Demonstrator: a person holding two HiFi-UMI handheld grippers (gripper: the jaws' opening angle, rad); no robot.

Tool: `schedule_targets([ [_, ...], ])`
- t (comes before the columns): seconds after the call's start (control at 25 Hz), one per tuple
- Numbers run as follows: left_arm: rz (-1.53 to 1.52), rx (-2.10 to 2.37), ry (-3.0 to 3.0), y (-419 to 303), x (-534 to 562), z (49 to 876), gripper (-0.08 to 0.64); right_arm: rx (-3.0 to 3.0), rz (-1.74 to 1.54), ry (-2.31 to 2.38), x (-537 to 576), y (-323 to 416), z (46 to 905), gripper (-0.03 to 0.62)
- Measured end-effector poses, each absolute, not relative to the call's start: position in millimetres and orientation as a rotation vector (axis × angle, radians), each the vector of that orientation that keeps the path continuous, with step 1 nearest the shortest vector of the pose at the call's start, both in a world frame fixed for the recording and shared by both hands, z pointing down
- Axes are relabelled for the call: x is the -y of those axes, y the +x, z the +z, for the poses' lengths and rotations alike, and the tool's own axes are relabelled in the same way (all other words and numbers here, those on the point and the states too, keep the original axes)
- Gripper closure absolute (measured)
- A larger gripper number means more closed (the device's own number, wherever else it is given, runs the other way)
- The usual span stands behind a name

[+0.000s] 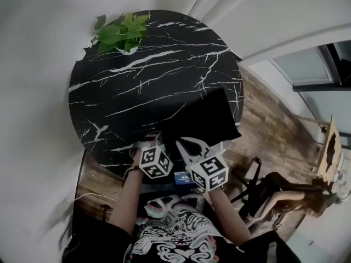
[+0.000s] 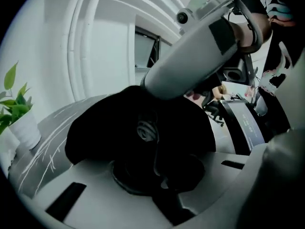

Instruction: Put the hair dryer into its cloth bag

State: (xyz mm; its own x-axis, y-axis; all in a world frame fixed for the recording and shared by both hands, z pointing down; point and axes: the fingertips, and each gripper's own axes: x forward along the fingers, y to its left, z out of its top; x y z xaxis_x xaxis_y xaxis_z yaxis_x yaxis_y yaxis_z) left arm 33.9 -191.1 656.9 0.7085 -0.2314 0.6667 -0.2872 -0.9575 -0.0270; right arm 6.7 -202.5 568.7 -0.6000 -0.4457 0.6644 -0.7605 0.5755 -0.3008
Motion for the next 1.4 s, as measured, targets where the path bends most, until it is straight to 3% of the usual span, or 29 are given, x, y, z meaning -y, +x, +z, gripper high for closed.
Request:
schedule_targets([
  [0.2,1.033,0.491,2.824,44,200,661,0.514,2.256,0.793,0.919,201,5,578,0.565],
  [0.4,0.929,0.598,2.718,4,188,648,0.326,2.268,0.784,0.857,193,-1,579,0.557],
  [0.56,0.887,0.751,2.602,-47,166,641,0.297,2.304,0.818,0.764,168,-17,569,0.459],
  [0.64,0.759,0.880,2.521,-73,159,628,0.324,2.324,0.769,0.696,147,-26,563,0.443],
  [0.76,0.482,1.069,2.407,-103,150,596,0.522,2.319,0.633,0.763,125,-16,549,0.440],
  [0.92,0.276,1.278,2.369,-123,139,546,0.545,2.432,0.591,0.976,114,3,510,0.460],
  [1.0,0.264,1.396,2.395,-124,132,519,0.546,2.513,0.543,1.034,108,7,492,0.552],
  [1.4,0.365,1.532,2.542,-58,53,454,0.546,2.573,0.371,1.314,51,70,436,0.568],
])
